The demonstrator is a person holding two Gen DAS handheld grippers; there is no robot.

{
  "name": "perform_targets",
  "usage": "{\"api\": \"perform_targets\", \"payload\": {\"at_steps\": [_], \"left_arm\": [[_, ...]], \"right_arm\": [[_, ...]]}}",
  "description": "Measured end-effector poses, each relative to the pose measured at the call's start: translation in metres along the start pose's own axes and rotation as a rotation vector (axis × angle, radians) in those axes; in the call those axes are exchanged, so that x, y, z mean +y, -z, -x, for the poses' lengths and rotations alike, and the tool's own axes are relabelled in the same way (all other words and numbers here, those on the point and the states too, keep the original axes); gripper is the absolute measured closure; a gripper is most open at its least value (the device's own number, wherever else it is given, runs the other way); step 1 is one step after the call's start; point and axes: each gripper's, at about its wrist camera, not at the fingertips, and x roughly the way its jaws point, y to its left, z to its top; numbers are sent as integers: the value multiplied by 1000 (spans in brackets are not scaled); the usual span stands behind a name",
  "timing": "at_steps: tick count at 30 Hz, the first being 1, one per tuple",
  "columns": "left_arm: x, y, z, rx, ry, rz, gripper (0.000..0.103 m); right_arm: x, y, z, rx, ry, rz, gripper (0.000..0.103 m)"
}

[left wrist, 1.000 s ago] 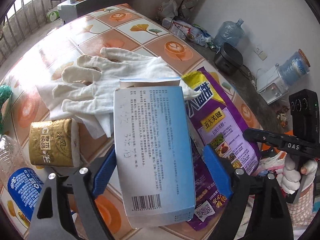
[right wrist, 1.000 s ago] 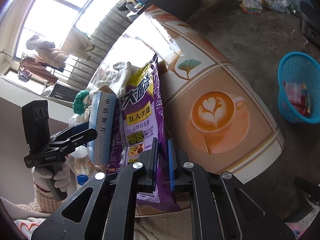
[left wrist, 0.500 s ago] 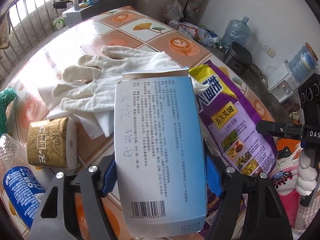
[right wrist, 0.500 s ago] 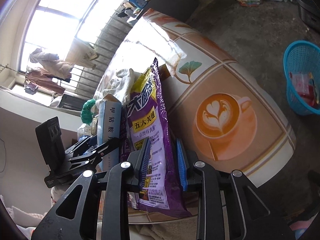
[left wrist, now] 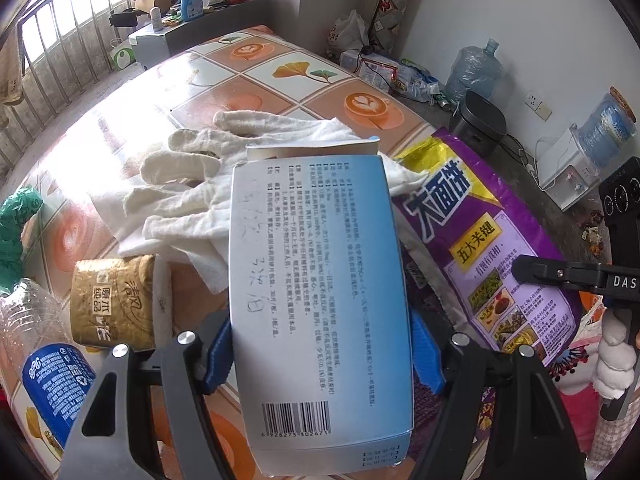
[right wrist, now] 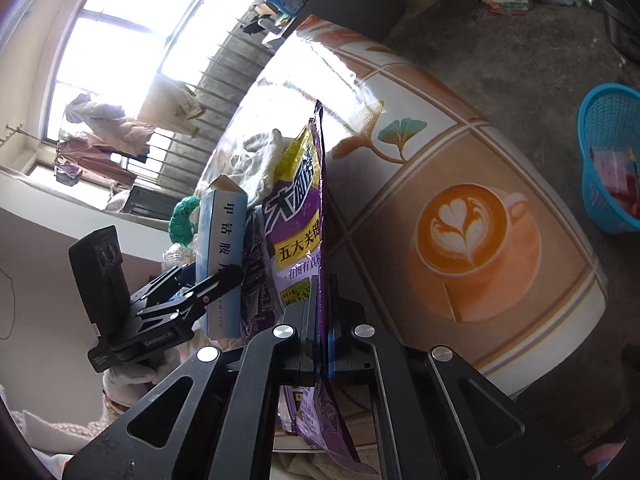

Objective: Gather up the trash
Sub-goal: 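Lift the white-blue box and purple snack bag off the table, then carry both items over the blue wastebasket and open both grippers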

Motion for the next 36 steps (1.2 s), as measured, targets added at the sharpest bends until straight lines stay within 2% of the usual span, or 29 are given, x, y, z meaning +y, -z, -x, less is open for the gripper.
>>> {"api": "perform_targets", "payload": {"at_steps": [7,13,19,23,30,36], "left_arm": [[8,-8,4,-21,-10,19,33],[9,-13,18,-49,13,23,33],[13,-17,54,-99,106,50,33],[17,-20,84,-151,212,79,33],[27,-31,129,-244,378,148,33],[16,-46,147,-278,393,127,33]], "right_arm": [[-2,9,43,-64,1,16,103],[-9,13,86,-176,-104,0,103],[-12,8,115,-291,-257,-1,103],[-12,3,119,-335,-267,7,103],[-12,-9,104,-346,-273,-23,103],[-18,-17,107,-381,-277,-59,103]]}}
